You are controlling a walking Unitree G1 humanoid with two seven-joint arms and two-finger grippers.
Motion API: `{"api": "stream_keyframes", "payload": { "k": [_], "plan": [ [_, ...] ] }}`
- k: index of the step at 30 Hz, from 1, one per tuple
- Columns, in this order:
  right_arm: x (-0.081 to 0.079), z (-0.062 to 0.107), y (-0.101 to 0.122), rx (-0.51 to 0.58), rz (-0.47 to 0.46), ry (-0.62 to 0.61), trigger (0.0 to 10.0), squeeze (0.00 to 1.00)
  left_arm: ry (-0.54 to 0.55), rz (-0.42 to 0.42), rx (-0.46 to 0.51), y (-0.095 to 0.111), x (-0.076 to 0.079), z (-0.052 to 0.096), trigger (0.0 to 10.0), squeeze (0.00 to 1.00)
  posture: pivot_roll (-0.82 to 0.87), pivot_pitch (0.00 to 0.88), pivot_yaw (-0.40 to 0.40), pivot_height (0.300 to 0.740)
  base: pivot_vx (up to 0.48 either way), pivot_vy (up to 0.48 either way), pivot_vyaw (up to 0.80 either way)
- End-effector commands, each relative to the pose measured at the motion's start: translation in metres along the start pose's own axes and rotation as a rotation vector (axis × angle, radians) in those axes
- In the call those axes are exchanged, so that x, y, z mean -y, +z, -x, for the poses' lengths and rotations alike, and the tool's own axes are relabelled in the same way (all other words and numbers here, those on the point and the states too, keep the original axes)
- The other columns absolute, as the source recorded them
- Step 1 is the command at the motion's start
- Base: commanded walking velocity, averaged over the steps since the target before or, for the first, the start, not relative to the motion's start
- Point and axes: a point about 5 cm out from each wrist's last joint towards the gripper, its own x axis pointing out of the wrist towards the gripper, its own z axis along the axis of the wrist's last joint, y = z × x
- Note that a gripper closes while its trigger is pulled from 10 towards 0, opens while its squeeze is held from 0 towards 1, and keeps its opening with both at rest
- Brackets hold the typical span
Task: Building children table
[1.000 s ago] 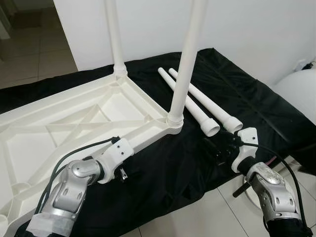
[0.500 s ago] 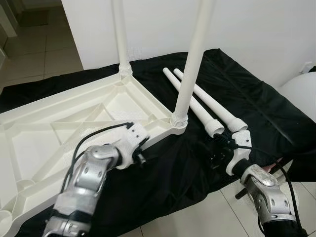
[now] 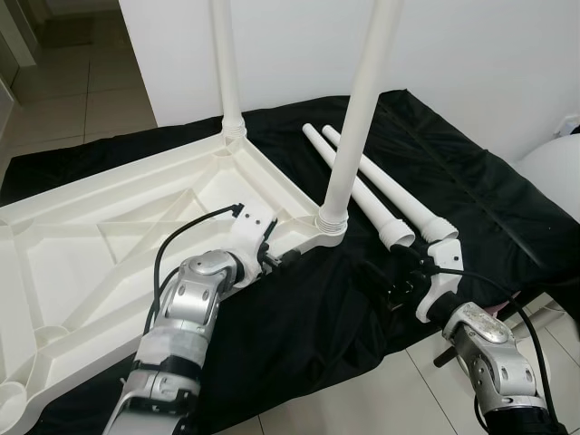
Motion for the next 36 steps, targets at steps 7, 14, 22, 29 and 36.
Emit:
{"api": "stream_keyframes", "payload": {
  "k": [7, 14, 22, 29, 36],
  "plan": [
    [0.004, 0.004, -0.002, -0.017, -0.009, -0.003, 10.0, 0.0, -0.108, 0.004, 0.076, -0.003, 0.019, 0.002, 10.0, 0.0, -0.09, 0.065, 0.018, 0.74, 0.0, 0.0, 0.0],
    [0.003, 0.002, -0.002, -0.016, -0.006, -0.001, 10.0, 0.0, -0.306, -0.066, 0.036, -0.017, 0.044, 0.005, 10.0, 0.0, -0.09, 0.063, 0.019, 0.74, 0.0, 0.0, 0.0],
    [0.004, 0.001, -0.002, -0.015, -0.003, -0.011, 10.0, 0.0, -0.158, -0.068, -0.012, -0.021, 0.029, -0.005, 10.0, 0.0, -0.1, 0.057, 0.023, 0.74, 0.0, 0.0, 0.0],
    [0.005, 0.0, -0.002, -0.014, 0.0, -0.018, 10.0, 0.0, -0.129, -0.069, -0.01, -0.019, 0.024, -0.007, 9.3, 0.0, -0.09, 0.058, 0.025, 0.74, 0.0, 0.0, 0.0],
    [0.005, 0.001, -0.004, -0.018, 0.005, -0.024, 10.0, 0.0, -0.137, -0.079, -0.047, -0.025, 0.027, -0.011, 0.0, 0.0, -0.1, 0.059, 0.031, 0.74, 0.0, 0.0, 0.0]
  ]
}}
